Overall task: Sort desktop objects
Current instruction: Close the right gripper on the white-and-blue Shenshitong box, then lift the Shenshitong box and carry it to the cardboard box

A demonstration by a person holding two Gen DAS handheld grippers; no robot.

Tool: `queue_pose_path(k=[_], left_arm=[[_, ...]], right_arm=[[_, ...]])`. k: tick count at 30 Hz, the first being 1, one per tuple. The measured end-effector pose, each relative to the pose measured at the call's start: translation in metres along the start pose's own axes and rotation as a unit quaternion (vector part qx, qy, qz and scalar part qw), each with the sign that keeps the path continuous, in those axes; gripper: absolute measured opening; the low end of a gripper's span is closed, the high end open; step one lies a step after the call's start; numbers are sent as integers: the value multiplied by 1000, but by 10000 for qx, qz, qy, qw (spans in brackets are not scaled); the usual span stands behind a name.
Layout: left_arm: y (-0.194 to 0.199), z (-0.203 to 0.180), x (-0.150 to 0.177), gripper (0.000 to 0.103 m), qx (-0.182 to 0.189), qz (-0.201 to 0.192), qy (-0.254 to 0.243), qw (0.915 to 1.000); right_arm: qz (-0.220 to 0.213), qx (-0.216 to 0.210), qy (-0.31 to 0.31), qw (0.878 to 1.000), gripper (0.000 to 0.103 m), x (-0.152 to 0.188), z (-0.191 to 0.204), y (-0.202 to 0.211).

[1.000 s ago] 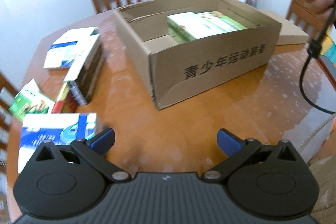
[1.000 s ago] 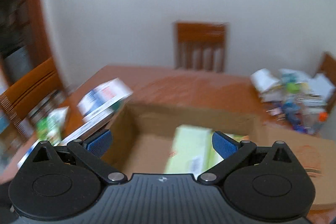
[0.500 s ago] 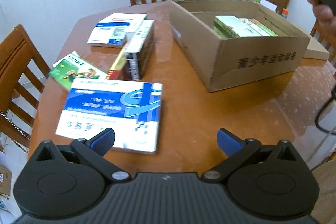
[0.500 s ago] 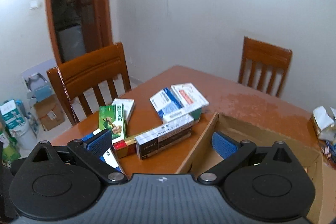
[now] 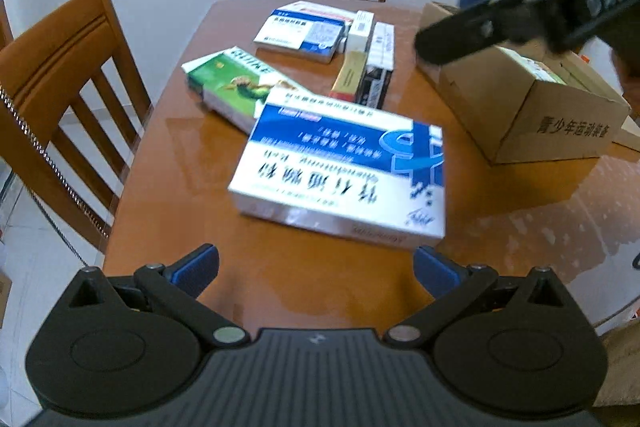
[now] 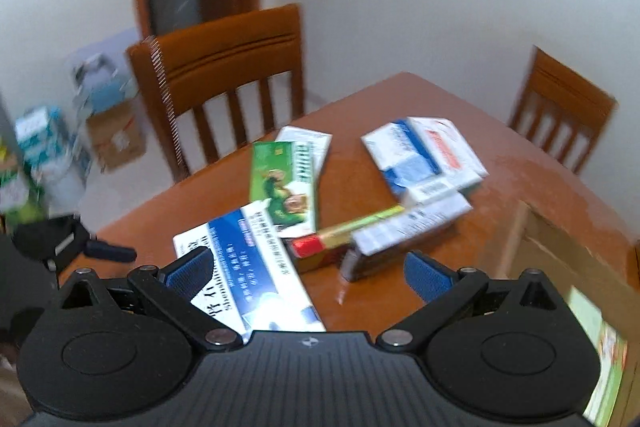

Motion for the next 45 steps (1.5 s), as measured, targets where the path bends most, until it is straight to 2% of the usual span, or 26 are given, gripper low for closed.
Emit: queue_pose_path(k=[6, 12, 19, 24, 29, 34, 40, 45], left_arm=[[-5, 11, 12, 103, 96, 72, 135, 9998], [-7, 14, 20, 103, 130, 109, 204, 9996], [-11, 13, 26, 103, 177, 185, 228, 9994], [-15, 11, 26, 103, 218, 231, 175, 9993], [-18, 10, 26, 103, 232, 253, 134, 9993], [-20, 10, 26, 103, 245, 266, 99, 9993], [-21, 9, 24, 103, 267, 247, 57, 9993], [-21, 6, 22, 103, 291, 233, 3, 9993]], right_arm=[[490, -306, 849, 9947, 103, 0, 27, -46], [955, -576, 1562, 9814, 103, 11, 50, -78], [1232, -688, 1795, 9736, 103, 22, 60, -94], [1301, -592, 1967, 9700, 103, 27, 64, -102], [1469, -408, 1963, 9686, 101, 29, 61, -107], [1598, -445, 1752, 9705, 100, 29, 56, -106], [1640, -404, 1292, 9771, 100, 27, 50, -101], [1478, -393, 737, 9855, 100, 19, 43, -89]])
Point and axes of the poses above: each gripper's, at about its wrist camera, not at the fingertips, and y roughly against the way its jaws point, z to its left, x to its underside, the point moved 5 cm from there along -y, roughly the way its jaws point
